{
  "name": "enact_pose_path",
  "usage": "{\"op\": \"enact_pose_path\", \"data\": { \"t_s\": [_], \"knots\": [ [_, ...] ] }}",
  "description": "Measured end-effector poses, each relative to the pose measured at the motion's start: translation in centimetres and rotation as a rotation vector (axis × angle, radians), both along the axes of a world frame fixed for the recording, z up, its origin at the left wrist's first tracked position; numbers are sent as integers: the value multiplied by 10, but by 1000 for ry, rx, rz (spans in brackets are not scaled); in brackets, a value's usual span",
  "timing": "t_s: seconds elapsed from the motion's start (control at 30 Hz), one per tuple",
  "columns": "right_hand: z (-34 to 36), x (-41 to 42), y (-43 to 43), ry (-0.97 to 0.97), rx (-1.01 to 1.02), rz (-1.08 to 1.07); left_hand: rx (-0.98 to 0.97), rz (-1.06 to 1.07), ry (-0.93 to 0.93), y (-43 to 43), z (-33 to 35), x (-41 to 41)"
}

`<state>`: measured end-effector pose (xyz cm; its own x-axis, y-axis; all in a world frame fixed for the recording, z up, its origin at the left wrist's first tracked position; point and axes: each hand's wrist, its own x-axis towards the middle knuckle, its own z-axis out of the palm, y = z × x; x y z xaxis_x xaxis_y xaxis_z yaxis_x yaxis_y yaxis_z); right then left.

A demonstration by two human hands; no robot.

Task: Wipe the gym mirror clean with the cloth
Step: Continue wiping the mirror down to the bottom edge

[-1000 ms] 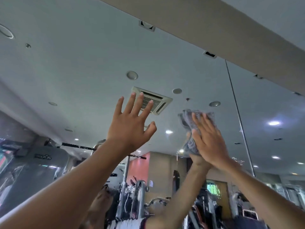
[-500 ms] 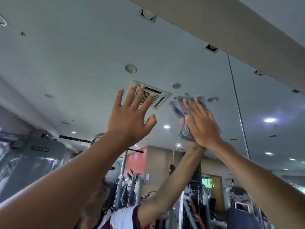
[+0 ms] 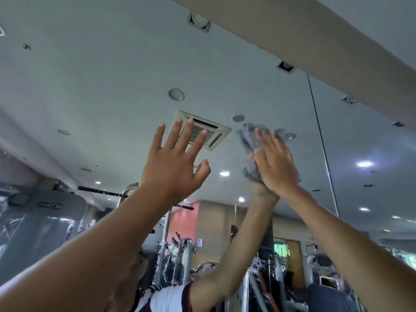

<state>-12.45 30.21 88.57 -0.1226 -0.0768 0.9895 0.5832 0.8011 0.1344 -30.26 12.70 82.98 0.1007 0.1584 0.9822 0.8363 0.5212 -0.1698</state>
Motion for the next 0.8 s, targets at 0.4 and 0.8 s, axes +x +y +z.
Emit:
{"op": "enact_pose_path", "data": {
  "t_s": [0.4, 0.8],
  "knots": [
    [-14, 13, 10, -113, 62, 10, 5, -4, 0, -2, -1, 0],
    [-54, 10, 8, -277, 262, -2, 10, -5, 6, -1, -8, -3]
  ]
}}
